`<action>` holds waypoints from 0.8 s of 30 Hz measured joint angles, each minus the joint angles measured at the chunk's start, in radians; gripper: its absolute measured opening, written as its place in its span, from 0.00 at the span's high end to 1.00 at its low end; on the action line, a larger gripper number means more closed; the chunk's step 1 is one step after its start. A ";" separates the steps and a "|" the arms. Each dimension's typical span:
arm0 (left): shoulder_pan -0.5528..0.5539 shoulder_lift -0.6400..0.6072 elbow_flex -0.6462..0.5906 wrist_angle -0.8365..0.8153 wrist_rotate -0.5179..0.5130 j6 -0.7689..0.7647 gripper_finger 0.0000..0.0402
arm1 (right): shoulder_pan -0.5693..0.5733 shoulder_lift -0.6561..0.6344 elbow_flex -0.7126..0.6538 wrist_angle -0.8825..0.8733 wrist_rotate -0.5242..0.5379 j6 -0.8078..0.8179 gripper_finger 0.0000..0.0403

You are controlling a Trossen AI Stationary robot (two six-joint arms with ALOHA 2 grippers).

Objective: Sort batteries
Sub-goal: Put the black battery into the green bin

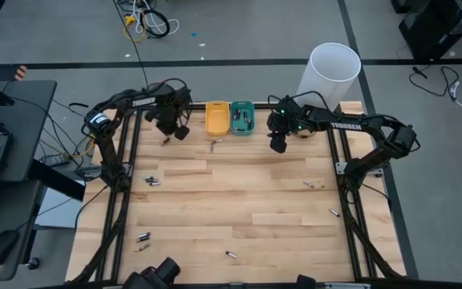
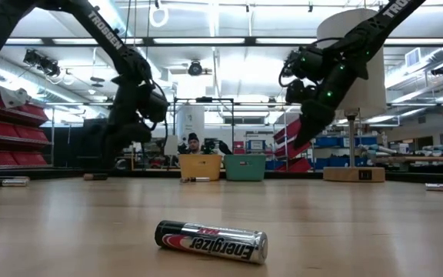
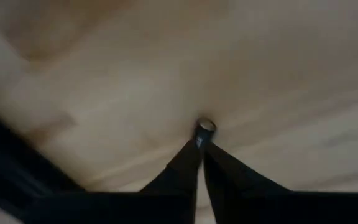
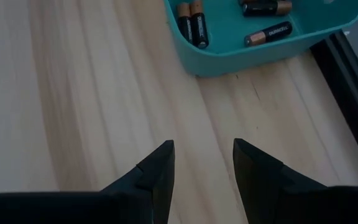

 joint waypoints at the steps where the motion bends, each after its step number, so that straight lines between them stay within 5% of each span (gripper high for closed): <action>1: -0.003 0.000 -0.011 -0.002 0.016 0.006 0.85 | 0.000 0.000 -0.002 -0.003 0.000 -0.001 0.63; 11: -0.057 0.000 -0.126 0.043 0.015 0.097 0.43 | -0.001 0.000 -0.029 0.020 0.000 -0.004 0.63; 15: -0.090 -0.006 -0.170 0.104 0.030 0.109 0.33 | -0.001 0.000 -0.029 0.019 0.000 -0.002 0.63; 19: -0.102 -0.013 -0.218 0.159 0.028 0.111 0.34 | -0.001 0.000 -0.029 0.020 0.000 -0.001 0.63; 24: -0.111 -0.010 -0.223 0.165 0.034 0.077 0.54 | -0.001 0.000 -0.029 0.024 0.000 0.002 0.63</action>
